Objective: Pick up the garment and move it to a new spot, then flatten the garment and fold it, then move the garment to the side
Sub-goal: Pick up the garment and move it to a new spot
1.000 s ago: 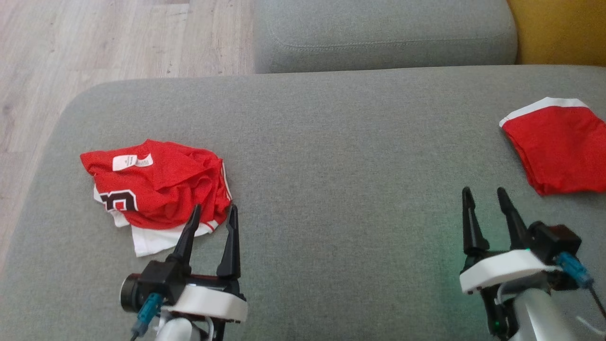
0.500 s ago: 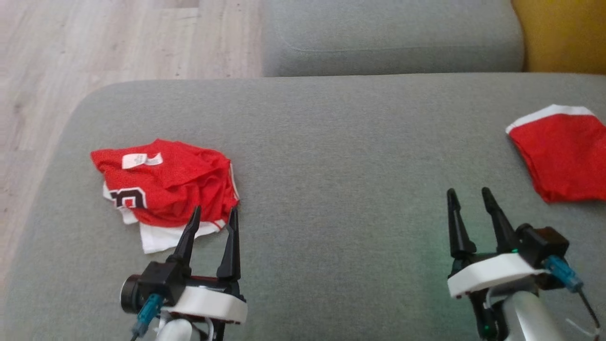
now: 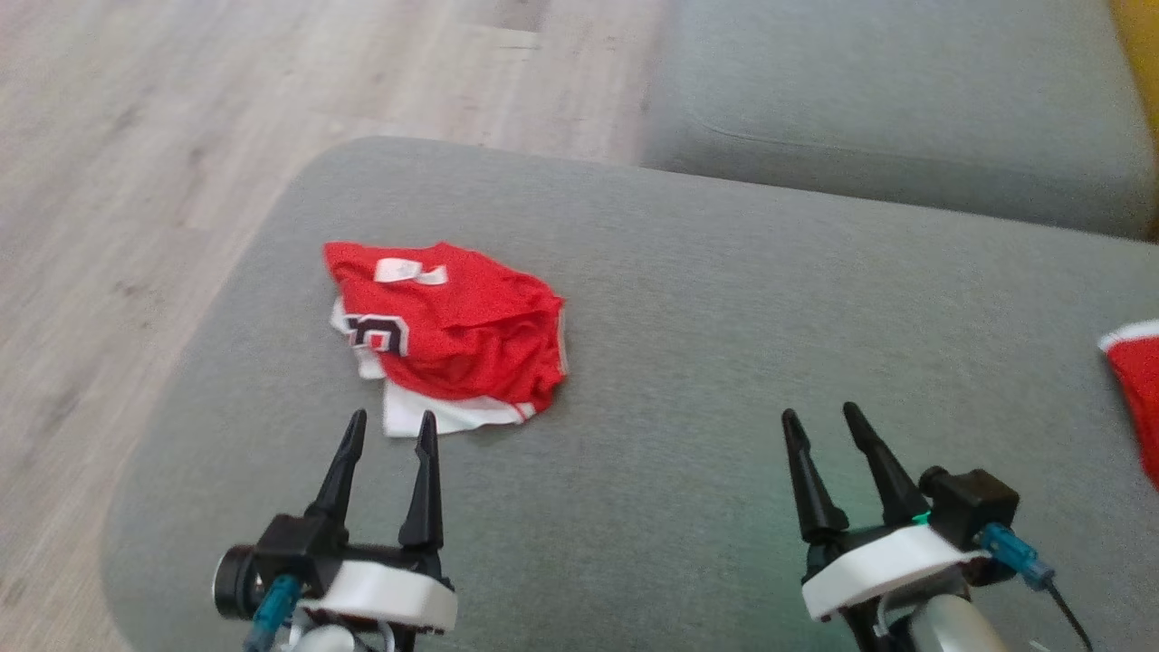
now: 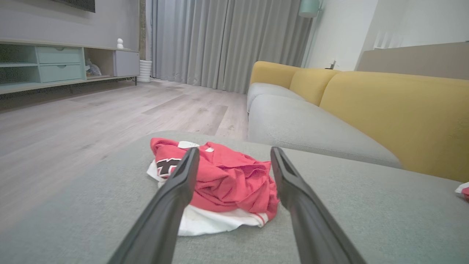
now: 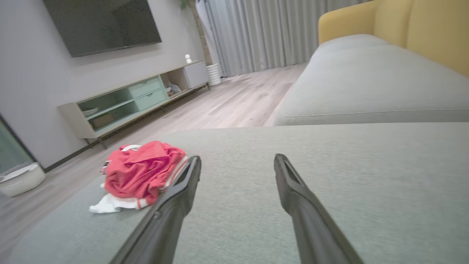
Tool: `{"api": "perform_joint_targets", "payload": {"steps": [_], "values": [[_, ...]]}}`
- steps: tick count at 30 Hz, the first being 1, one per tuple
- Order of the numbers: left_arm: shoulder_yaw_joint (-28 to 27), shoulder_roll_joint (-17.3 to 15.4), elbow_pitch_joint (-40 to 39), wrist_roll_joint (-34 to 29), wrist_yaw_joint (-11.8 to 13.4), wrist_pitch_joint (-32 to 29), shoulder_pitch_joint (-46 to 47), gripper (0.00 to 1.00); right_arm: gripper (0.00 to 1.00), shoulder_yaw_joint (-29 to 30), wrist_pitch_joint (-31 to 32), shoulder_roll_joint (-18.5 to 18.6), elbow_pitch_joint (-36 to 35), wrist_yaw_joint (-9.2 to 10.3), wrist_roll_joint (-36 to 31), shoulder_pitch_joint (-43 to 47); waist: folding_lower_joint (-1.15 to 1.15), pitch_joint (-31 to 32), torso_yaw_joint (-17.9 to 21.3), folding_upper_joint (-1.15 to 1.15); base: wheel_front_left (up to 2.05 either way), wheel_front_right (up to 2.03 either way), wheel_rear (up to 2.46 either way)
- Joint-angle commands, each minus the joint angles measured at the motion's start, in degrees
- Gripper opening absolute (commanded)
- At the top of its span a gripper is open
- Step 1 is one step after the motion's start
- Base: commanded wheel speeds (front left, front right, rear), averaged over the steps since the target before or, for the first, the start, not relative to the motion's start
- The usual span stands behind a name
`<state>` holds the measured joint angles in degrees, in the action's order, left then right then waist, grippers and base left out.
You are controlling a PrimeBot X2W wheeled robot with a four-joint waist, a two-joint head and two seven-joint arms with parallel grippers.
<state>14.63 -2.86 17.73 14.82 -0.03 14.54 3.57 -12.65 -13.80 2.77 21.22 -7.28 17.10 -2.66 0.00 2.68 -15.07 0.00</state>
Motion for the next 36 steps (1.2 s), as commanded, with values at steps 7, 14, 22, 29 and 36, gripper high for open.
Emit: {"api": "perform_joint_targets", "payload": {"steps": [7, 14, 22, 29, 36], "values": [[-2.97, -0.37, -1.19, -1.11, -0.37, 0.46, 0.08, 1.00, 1.00, -3.70, -1.11, 0.11, -1.31, -0.21, 1.20, -0.57, 0.00, 1.58, -7.09, 0.00, 0.00, 0.00, 0.00], [-3.51, -0.37, -1.52, -1.23, -0.58, 0.46, -0.57, 1.00, 1.00, -4.82, -1.16, 0.11, -1.07, -0.21, 1.39, -0.61, 0.00, 1.61, -8.26, 0.00, 0.00, 0.00, 0.00], [-4.07, -1.19, -1.81, -1.85, -1.21, 0.46, 1.68, 1.00, 1.00, -5.08, -1.18, 0.11, -1.44, -0.21, 0.66, -1.73, 0.00, -1.45, -5.17, 0.00, 0.00, 0.00, 0.00], [-1.95, -5.89, 0.75, -2.56, -5.44, -5.41, 14.49, 1.00, 1.00, -3.77, -0.97, 0.11, -2.93, -0.21, -1.74, -4.65, 0.00, -8.66, -0.08, 0.00, 0.00, 0.00, 0.00], [7.76, -13.31, 7.88, 6.20, -7.41, -21.97, 32.16, 1.00, 1.00, -3.40, -0.54, 0.10, -4.76, -0.21, -3.17, -7.78, 0.00, -15.37, 4.77, 0.00, 0.00, 0.00, 0.00]]}}
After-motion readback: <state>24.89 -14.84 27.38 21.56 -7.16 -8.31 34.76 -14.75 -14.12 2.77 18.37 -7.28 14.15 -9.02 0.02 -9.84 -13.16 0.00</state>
